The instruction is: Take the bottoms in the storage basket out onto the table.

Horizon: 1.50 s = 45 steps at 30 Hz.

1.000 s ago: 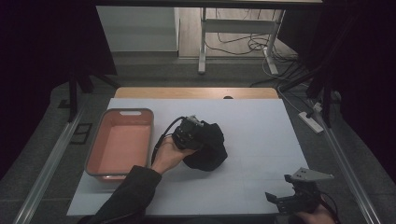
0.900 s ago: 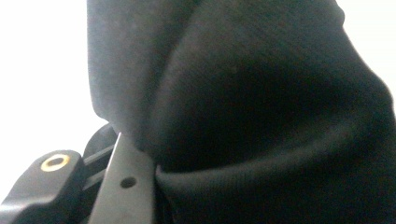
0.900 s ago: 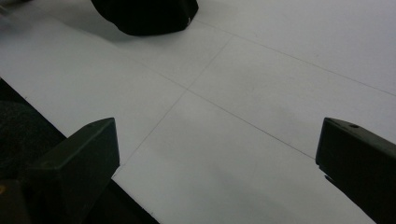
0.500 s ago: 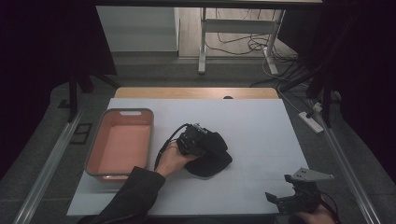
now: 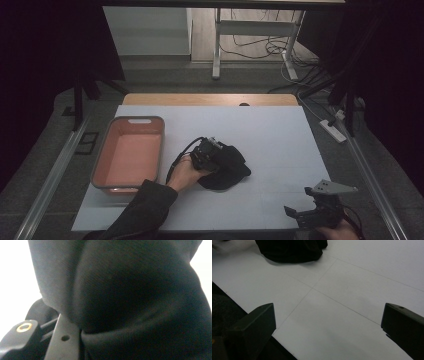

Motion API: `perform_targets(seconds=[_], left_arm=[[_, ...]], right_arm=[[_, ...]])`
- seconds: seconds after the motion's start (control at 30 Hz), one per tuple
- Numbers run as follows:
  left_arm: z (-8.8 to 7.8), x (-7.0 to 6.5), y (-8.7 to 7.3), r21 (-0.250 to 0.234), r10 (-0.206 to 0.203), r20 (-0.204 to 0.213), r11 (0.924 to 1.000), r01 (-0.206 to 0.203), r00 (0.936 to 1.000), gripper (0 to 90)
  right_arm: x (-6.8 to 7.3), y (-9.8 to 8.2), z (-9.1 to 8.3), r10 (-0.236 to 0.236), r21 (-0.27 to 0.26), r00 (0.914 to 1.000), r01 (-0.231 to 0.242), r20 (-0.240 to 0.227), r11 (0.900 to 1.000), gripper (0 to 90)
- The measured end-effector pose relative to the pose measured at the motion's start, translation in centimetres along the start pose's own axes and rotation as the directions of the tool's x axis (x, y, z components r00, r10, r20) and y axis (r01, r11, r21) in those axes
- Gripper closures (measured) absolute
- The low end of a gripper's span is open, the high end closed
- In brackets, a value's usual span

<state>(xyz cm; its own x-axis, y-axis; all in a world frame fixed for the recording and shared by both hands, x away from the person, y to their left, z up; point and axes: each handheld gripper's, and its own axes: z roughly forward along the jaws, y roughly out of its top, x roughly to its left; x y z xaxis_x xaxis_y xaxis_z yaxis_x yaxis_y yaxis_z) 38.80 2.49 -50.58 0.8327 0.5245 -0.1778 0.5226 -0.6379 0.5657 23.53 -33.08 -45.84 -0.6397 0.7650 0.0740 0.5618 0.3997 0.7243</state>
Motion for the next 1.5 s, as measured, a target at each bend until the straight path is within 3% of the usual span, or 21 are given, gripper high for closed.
perform_targets(seconds=[0.43, 0.6, 0.83, 1.07, 1.5], left_arm=[[1.1, -0.3, -0.6, 0.002, 0.064, -0.069, 0.9979, -0.064, 0.9956, 45.2], [1.3, -0.1, -0.6, -0.005, 0.043, -0.091, 0.9990, -0.044, 0.9949, 35.5], [1.3, -0.1, -0.5, 0.000, 0.045, -0.111, 0.9990, -0.045, 0.9928, 26.0], [1.0, 0.0, -0.3, -0.022, 0.001, -0.083, 0.9998, -0.003, 0.9965, 13.3], [0.5, 0.0, 0.0, -0.055, 0.000, -0.027, 0.9985, -0.001, 0.9996, 0.8]], right_arm=[[0.1, 0.0, 0.1, -0.010, 0.009, 0.9999, 0.010, 0.000, 1.000, 0.0], [0.1, 0.0, 0.1, -0.009, 0.008, 1.0000, 0.009, -0.001, 1.000, 0.0], [0.0, 0.0, 0.1, -0.010, 0.009, 0.9999, 0.010, -0.002, 1.000, 0.0], [0.0, 0.0, 0.1, -0.009, 0.008, 1.0000, 0.009, -0.002, 1.000, 0.0], [0.0, 0.0, 0.1, -0.006, 0.005, 1.0000, 0.006, -0.004, 1.000, 0.0]])
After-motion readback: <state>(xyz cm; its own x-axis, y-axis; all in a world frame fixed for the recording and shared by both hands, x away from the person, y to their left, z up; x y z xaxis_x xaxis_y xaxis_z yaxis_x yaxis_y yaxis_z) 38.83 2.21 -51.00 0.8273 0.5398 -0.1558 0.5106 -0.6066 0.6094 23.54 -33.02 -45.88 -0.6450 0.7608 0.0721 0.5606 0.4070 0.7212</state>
